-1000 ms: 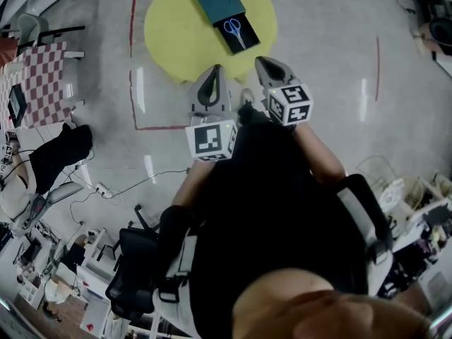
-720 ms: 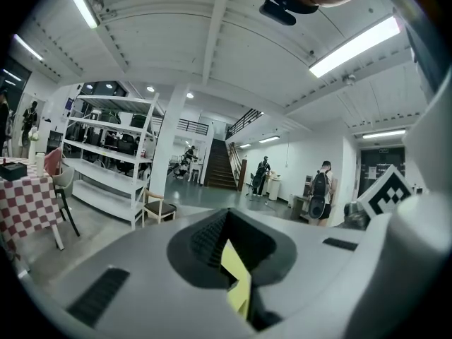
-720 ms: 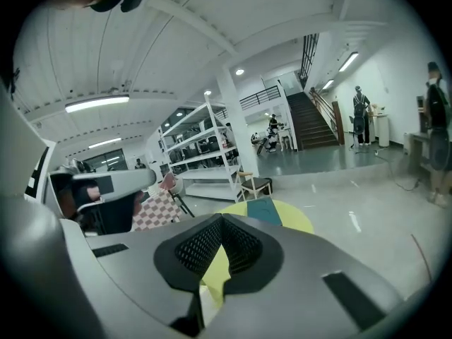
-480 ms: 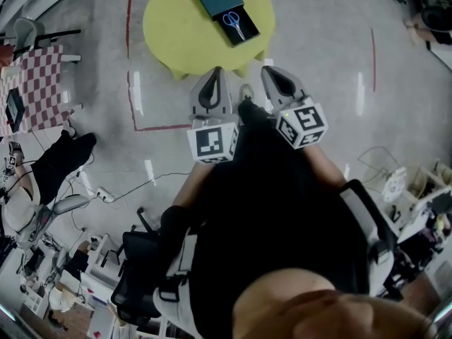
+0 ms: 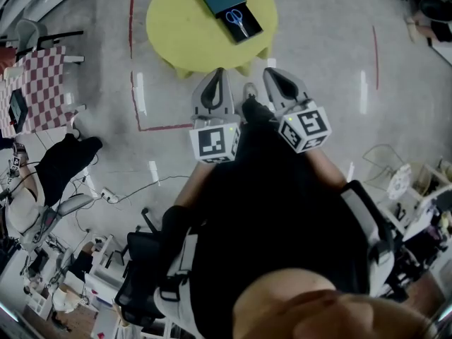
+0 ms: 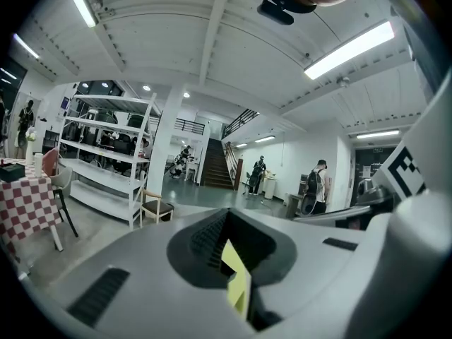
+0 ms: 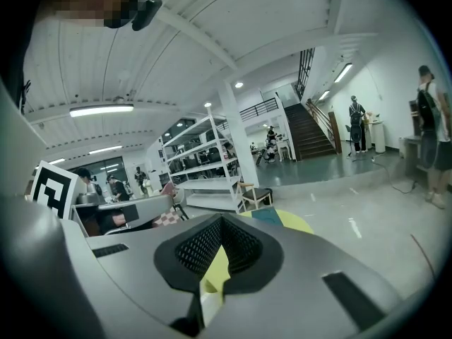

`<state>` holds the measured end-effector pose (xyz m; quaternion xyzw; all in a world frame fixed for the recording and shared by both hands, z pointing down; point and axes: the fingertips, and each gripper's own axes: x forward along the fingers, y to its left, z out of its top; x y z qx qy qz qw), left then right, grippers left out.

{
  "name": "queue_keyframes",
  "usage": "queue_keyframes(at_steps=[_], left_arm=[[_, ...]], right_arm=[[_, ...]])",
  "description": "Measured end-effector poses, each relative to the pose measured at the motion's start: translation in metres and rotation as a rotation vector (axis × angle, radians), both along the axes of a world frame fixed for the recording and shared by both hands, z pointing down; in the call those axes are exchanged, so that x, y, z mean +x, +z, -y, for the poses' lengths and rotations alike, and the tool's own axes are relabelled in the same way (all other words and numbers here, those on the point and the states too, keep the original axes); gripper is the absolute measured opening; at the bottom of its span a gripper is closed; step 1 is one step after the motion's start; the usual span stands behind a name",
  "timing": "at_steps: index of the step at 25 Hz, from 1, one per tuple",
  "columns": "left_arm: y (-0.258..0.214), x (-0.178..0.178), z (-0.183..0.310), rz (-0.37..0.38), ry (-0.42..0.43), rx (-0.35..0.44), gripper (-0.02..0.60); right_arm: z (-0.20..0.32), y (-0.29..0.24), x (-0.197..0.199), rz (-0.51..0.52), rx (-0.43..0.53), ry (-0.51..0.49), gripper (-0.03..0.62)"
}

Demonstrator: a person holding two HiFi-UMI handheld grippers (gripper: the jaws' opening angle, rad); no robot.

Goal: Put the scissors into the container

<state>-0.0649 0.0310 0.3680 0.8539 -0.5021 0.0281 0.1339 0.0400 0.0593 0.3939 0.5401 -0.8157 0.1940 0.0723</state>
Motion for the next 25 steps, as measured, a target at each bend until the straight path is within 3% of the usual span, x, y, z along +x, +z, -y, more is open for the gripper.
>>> queue_keyframes(at_steps=[25], left_arm=[[0.000, -0.005, 0.023, -0.002, 0.028, 0.009, -0.002]], right_arm=[[0.020, 0.005, -0.017, -0.008, -0.006, -0.009, -0.002]])
